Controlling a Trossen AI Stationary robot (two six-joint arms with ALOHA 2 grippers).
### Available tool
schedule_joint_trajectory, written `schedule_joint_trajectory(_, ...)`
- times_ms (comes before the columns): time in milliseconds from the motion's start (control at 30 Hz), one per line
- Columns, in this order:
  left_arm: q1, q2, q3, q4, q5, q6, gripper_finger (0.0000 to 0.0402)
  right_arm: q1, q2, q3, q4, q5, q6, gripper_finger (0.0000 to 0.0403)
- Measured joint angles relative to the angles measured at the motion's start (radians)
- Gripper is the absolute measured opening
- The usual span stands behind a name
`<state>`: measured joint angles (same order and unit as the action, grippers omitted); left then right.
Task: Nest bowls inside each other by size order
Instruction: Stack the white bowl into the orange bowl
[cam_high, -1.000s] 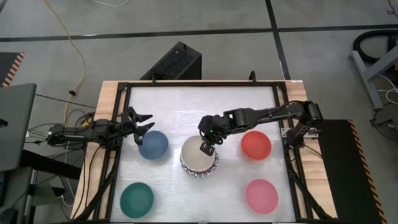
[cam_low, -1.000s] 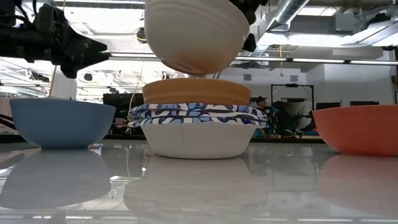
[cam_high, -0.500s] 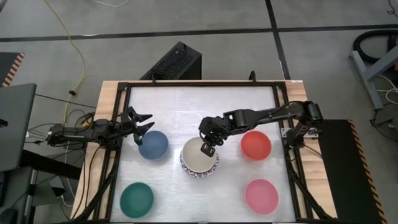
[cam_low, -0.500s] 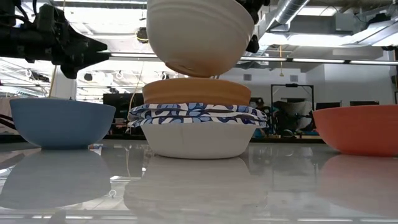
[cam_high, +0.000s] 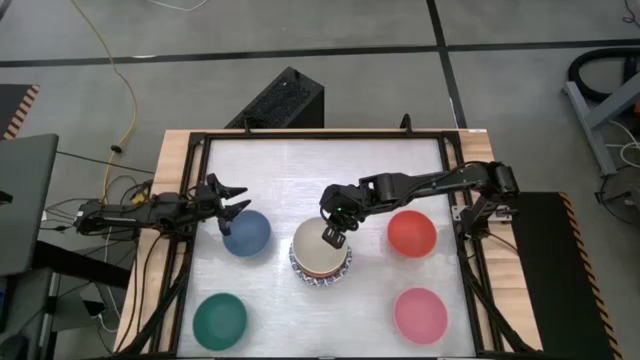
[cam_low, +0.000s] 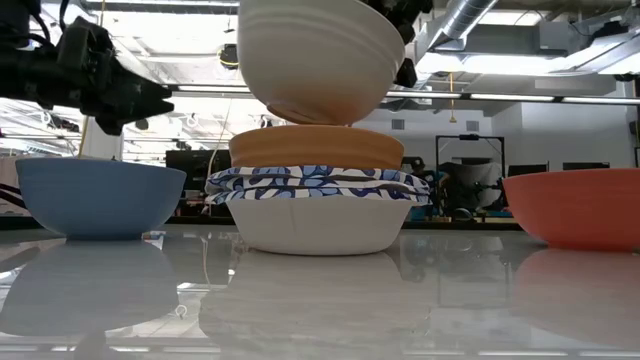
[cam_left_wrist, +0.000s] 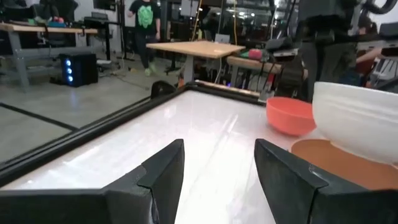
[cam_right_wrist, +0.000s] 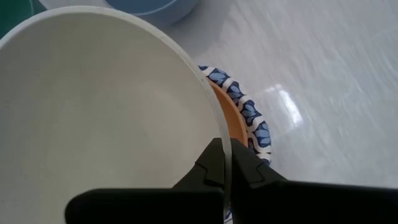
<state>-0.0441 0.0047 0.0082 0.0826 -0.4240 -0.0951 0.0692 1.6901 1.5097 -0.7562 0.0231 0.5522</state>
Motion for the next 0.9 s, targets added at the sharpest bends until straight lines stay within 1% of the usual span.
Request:
schedule_joint_trajectory(433, 0.0, 0.002, -0.001, 0.001, 0.019, 0.001, 0.0185, -0.001, 0.059, 0.0, -0.004, -0.011, -0.006, 0.0013)
schedule_joint_trajectory(900, 0.0, 0.002, -0.002, 0.002, 0.018, 0.001, 0.0185, -0.009, 0.066, 0.0, -0.025, -0.051, -0.024, 0.0013)
